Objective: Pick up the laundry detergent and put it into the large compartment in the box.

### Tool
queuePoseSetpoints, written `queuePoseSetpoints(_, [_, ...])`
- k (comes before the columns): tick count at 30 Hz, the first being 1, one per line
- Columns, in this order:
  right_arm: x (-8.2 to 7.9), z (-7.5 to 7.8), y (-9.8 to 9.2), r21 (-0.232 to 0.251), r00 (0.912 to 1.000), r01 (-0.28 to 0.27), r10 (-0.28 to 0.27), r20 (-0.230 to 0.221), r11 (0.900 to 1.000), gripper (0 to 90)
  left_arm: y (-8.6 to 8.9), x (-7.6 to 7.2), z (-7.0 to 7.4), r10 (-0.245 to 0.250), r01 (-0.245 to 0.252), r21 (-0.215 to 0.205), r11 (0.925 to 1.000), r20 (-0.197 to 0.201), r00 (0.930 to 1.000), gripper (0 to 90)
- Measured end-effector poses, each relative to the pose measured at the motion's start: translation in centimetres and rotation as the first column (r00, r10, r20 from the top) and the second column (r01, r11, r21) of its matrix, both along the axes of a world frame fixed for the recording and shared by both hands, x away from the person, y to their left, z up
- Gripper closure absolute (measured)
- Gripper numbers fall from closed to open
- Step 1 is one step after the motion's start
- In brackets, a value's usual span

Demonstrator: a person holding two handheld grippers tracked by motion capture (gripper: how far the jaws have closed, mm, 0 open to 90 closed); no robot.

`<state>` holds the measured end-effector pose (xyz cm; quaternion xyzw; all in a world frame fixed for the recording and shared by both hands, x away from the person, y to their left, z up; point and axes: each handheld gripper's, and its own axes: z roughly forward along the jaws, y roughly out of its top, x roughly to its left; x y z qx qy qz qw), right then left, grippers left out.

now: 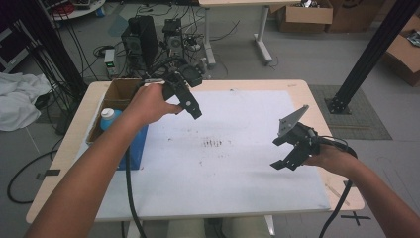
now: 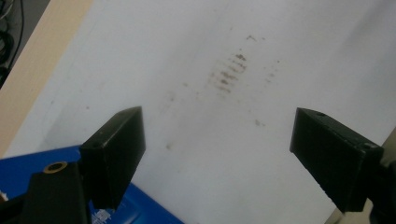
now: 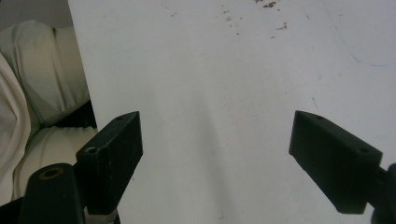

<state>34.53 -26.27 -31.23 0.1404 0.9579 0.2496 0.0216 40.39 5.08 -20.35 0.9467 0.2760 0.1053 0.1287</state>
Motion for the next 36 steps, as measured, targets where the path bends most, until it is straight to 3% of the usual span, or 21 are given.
queuePoseSetpoints(3, [0.2, 0.0, 0.0, -0.001, 1.0000, -0.005, 0.005, 0.000, 1.000, 17.5, -1.2, 0.0, -0.3, -0.058, 0.058, 0.020, 0.9981, 0.013, 0.9982, 18.9])
queuePoseSetpoints(7, [0.4, -0.1, 0.0, 0.003, 1.0000, 0.001, -0.001, -0.002, 1.000, 17.4, -2.5, 0.3, -0.8, -0.123, 0.123, 0.029, 0.9919, 0.000, 0.9923, 18.9])
queuePoseSetpoints(15, [0.4, 0.2, 0.1, 0.006, 1.0000, -0.008, 0.008, -0.005, 1.000, 17.5, -4.4, 0.7, -1.9, -0.205, 0.206, 0.046, 0.9774, -0.027, 0.9784, 19.7])
queuePoseSetpoints(22, [0.6, 0.2, 0.0, 0.005, 0.9999, 0.000, 0.000, -0.011, 1.000, 17.4, -4.7, 0.9, -2.4, -0.234, 0.236, 0.046, 0.9707, -0.039, 0.9714, 19.8])
queuePoseSetpoints(36, [0.9, 0.0, 0.4, 0.000, 0.9998, -0.006, 0.006, -0.019, 1.000, 17.4, -4.6, 1.1, -2.6, -0.241, 0.243, 0.047, 0.9690, -0.036, 0.9699, 19.9])
